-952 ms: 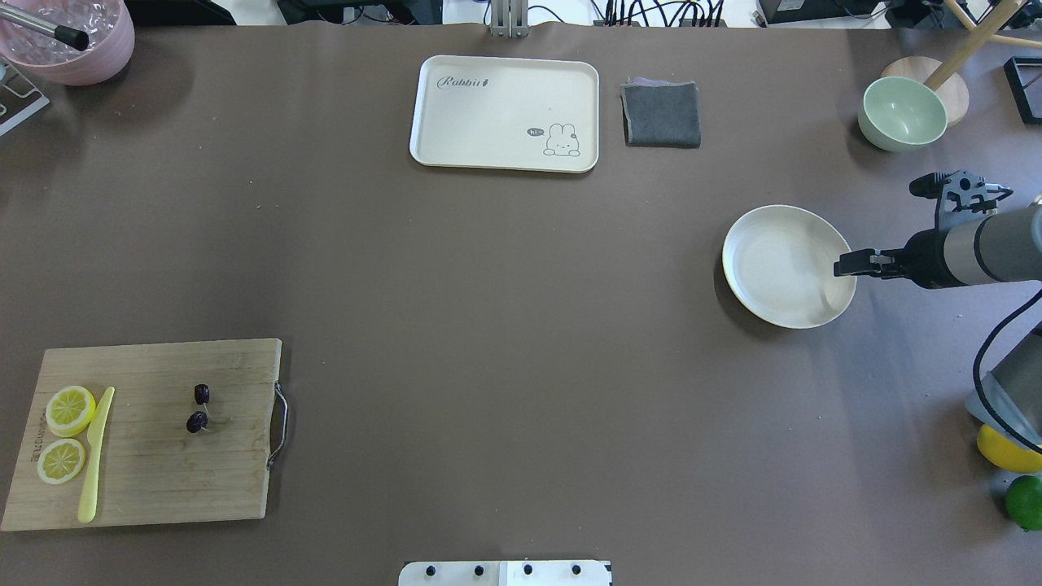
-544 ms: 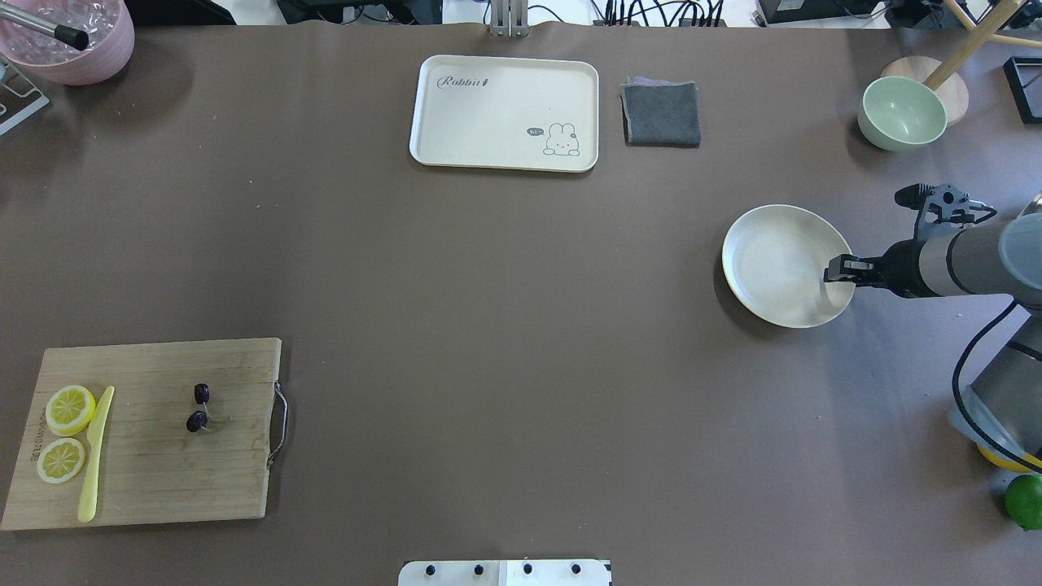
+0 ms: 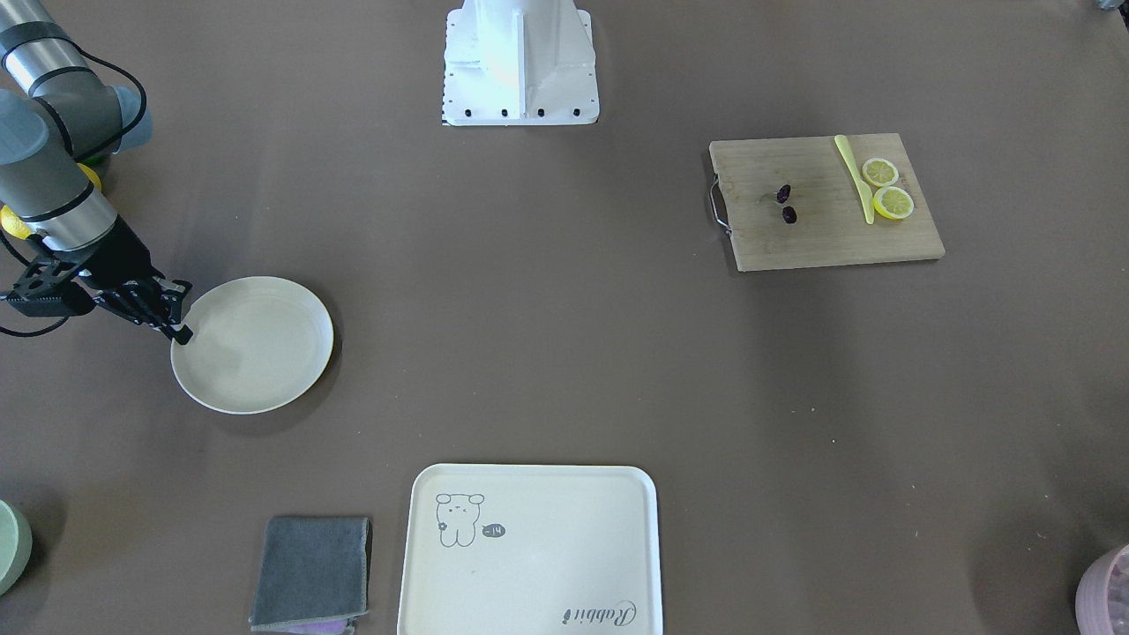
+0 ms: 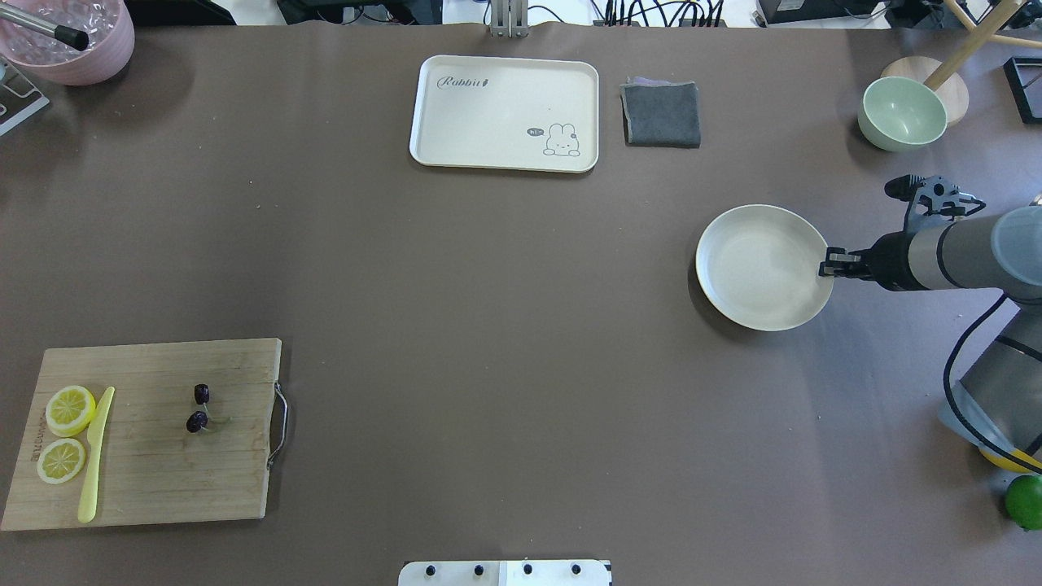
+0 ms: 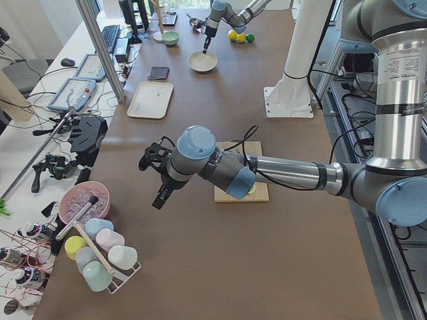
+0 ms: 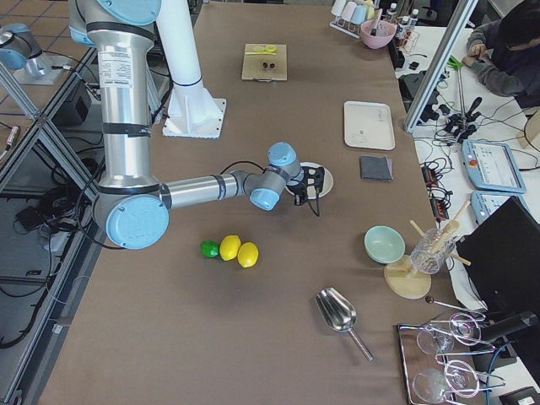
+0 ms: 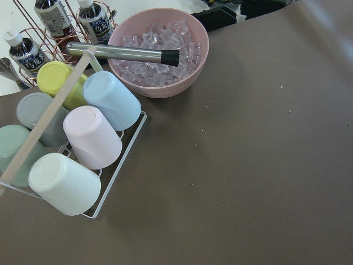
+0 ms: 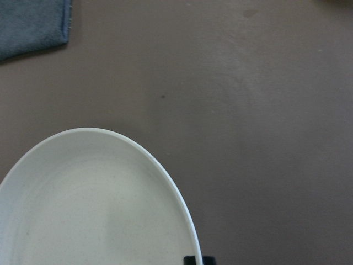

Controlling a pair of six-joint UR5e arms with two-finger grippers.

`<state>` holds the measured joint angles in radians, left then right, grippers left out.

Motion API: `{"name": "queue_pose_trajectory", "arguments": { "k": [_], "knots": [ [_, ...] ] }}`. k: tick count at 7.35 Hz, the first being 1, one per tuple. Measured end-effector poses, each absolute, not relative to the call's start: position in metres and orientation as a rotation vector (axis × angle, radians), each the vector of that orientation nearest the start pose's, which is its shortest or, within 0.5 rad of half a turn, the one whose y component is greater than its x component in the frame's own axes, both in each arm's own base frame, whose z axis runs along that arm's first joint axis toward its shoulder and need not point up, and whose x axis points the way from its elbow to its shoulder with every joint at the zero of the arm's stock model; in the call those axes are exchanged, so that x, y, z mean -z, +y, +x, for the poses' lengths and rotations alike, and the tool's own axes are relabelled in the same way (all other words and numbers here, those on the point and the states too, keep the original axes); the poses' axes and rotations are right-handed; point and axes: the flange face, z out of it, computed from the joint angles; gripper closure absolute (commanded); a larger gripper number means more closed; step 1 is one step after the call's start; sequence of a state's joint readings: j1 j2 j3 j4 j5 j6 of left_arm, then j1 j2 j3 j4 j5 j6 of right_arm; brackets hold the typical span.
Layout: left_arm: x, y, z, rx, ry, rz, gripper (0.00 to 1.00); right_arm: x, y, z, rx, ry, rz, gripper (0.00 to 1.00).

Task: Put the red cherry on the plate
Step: 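Push the white plate with the right gripper toward the table center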

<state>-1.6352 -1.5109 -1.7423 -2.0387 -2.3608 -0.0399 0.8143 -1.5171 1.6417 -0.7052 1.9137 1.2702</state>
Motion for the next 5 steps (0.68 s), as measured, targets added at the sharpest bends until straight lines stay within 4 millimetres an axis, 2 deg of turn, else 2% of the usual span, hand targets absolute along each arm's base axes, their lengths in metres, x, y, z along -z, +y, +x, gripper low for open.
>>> {"name": "queue_pose_trajectory", "arguments": {
  "k": [2, 4, 5],
  "knots": [
    [-0.546, -0.482, -0.094, -0.124, 0.762, 0.556, 0.02, -0.451, -0.47, -0.344, -0.351, -1.098, 0.23, 1.0],
    [-0.545, -0.482, -0.093, -0.118, 0.766, 0.553, 0.02, -0.373, -0.461, -0.422, -0.404, -1.142, 0.214, 1.0],
    [-0.545, -0.482, -0.093, -0.117, 0.767, 0.552, 0.02, -0.325, -0.445, -0.465, -0.424, -1.145, 0.201, 1.0]
  ]
}}
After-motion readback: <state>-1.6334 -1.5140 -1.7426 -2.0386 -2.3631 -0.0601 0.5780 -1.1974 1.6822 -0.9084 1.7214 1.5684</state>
